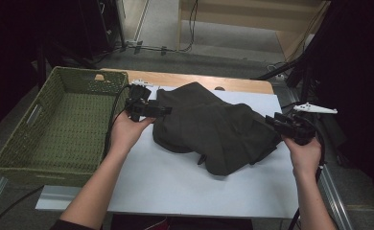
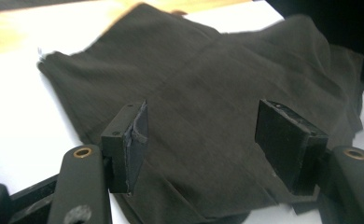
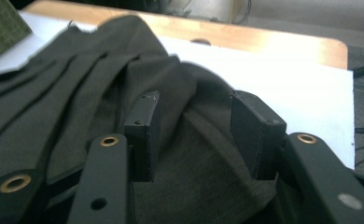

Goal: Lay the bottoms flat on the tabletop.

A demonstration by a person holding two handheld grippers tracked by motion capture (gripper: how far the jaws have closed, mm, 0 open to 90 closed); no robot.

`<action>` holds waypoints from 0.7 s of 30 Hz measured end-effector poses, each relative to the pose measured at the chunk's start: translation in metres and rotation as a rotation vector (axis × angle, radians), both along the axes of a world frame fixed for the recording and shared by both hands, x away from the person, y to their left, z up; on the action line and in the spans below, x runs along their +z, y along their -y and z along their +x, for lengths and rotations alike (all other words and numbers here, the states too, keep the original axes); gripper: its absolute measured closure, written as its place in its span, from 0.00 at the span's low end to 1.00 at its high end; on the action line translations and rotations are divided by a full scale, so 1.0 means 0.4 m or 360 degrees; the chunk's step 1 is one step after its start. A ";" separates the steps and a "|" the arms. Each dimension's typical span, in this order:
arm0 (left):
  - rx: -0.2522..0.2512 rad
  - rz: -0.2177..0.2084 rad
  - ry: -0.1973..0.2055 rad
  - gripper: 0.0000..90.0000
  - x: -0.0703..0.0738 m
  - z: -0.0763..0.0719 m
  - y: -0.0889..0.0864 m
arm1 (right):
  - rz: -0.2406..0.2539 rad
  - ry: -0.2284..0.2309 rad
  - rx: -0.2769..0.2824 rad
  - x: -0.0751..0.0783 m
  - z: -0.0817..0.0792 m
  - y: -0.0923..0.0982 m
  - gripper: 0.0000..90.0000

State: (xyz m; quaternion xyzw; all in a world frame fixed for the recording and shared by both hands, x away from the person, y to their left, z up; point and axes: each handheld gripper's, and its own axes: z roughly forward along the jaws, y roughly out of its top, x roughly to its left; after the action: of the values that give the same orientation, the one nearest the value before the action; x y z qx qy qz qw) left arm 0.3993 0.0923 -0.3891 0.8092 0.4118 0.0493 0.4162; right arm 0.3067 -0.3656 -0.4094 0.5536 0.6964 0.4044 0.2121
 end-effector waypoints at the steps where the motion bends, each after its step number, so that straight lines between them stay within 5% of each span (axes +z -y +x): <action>1: -0.0009 0.0006 -0.0004 0.40 -0.004 -0.003 0.002 | -0.0004 -0.0018 0.0020 -0.006 0.001 -0.004 0.57; 21: -0.0237 0.0029 -0.0063 0.39 -0.085 -0.053 0.065 | -0.0006 -0.0164 0.0217 -0.128 -0.038 -0.063 0.41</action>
State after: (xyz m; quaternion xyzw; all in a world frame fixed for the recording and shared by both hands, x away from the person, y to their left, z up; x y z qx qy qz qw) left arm 0.3782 0.0662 -0.4230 0.8421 0.3580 0.0059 0.4033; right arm 0.2917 -0.3404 -0.4605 0.5246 0.7432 0.3876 0.1489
